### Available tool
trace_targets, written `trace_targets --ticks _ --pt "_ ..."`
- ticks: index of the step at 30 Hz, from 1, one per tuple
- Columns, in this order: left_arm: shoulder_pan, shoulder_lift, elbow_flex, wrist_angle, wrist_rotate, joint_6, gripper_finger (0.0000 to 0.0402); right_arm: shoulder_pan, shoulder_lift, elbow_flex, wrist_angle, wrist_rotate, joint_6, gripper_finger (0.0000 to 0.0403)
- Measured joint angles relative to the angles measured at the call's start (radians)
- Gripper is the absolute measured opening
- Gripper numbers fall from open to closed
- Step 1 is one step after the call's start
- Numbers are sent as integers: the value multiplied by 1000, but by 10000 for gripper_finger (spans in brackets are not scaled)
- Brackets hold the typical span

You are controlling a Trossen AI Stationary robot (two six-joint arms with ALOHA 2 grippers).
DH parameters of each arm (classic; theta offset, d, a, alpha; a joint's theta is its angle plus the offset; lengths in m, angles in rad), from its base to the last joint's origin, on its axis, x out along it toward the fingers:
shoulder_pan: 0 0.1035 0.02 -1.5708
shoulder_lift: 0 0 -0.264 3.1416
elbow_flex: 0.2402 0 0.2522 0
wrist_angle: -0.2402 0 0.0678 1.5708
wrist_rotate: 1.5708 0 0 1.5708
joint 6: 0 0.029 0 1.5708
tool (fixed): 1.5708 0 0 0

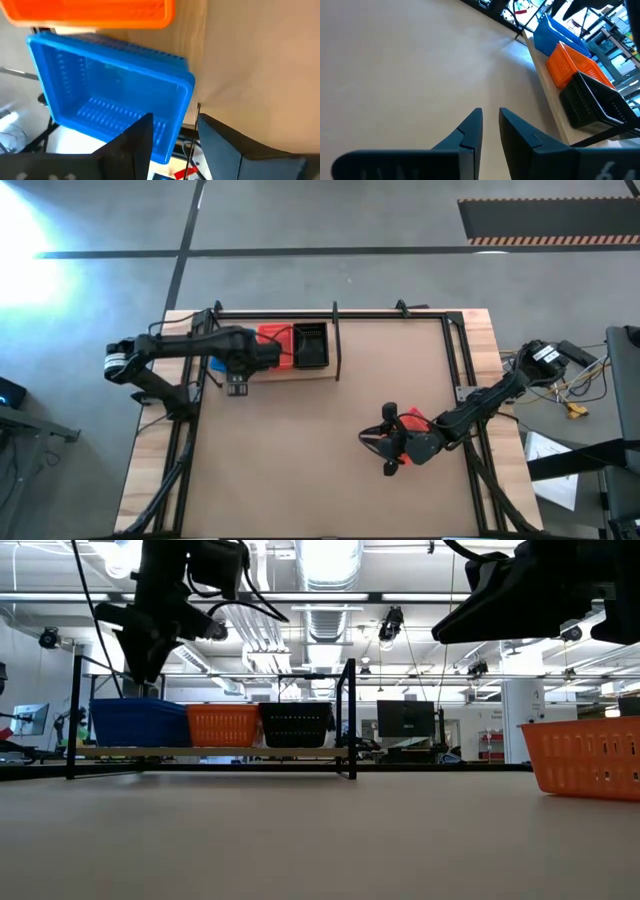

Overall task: Stack baskets on shelf by color
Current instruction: Stack the blue basket on top of the stacked blue baskets on the shelf

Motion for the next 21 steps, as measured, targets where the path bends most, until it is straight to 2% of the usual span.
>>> trace_targets --ticks 11,21 --pt "1 21 -61 50 -2 154 138 0 0 0 10 0 0 57" --pt "9 74 -144 171 -49 174 134 0 0 0 15 0 -1 57"
